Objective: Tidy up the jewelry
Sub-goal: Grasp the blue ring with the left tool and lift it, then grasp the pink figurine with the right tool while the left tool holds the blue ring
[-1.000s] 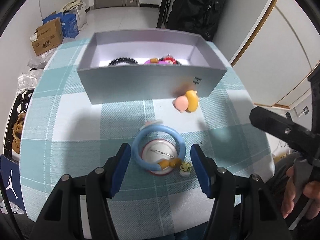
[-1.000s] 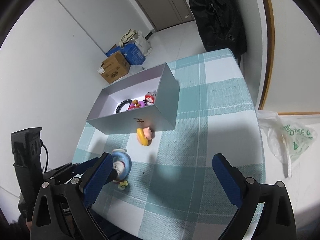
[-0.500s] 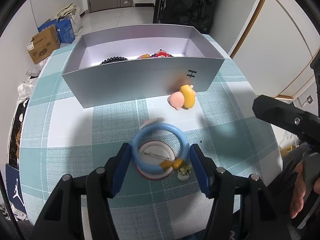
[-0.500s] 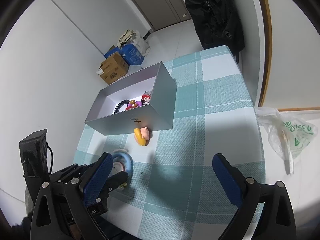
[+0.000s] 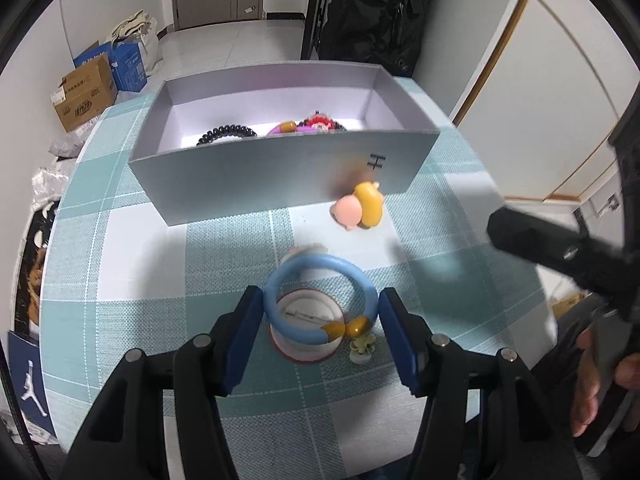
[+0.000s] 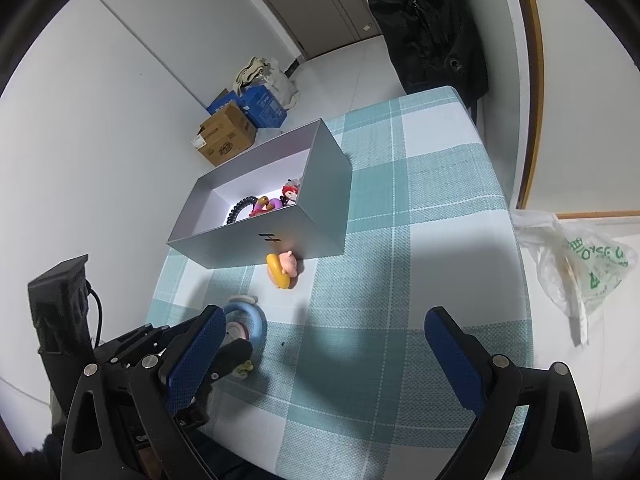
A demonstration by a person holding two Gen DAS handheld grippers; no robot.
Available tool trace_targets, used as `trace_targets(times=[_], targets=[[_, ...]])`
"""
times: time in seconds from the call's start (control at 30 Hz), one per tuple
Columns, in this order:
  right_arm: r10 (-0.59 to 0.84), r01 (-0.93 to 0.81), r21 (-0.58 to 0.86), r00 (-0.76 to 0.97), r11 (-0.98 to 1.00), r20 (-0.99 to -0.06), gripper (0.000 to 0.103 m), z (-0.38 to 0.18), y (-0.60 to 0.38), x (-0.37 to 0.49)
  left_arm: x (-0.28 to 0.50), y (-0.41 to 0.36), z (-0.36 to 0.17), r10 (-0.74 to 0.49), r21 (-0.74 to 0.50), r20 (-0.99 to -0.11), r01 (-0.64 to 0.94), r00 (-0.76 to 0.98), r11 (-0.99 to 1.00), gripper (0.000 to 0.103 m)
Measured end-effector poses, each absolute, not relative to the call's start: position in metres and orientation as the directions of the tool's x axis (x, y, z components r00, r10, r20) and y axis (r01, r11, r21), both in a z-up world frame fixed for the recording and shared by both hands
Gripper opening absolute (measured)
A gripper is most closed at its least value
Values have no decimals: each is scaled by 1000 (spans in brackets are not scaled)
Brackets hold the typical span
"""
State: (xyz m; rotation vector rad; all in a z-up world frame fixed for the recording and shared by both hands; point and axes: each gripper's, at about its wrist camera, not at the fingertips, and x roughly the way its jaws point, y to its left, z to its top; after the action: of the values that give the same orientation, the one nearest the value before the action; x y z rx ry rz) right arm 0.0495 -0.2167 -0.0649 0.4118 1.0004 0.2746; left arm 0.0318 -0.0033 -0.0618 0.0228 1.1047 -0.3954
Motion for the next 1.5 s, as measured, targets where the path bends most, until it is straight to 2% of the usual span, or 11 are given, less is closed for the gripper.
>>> trace_targets(times=[0.43,0.9,1.17,1.23,1.5], targets=[[398,-36,439,491,898,-775,100,-73,-209,53,41,44,-36,-438,-397,-788,188,433,898,53],[433,-75,452,457,889,-776,100,-78,-193,63,48,75,-38,-485,-489,-769,105,417,866,53],[442,-101,446,441,889,-781,84,-82,-175,78,48,85,-38,-501,-510,-761,96,413,855,53],[445,-106,445,425,889,-789,76,-86,-170,82,49,88,-37,-501,-512,-759,93,416,854,53],[397,-97,396,439,913,-806,68,-91,-158,95,52,90,-39,-511,-520,-760,95,401,849,53]])
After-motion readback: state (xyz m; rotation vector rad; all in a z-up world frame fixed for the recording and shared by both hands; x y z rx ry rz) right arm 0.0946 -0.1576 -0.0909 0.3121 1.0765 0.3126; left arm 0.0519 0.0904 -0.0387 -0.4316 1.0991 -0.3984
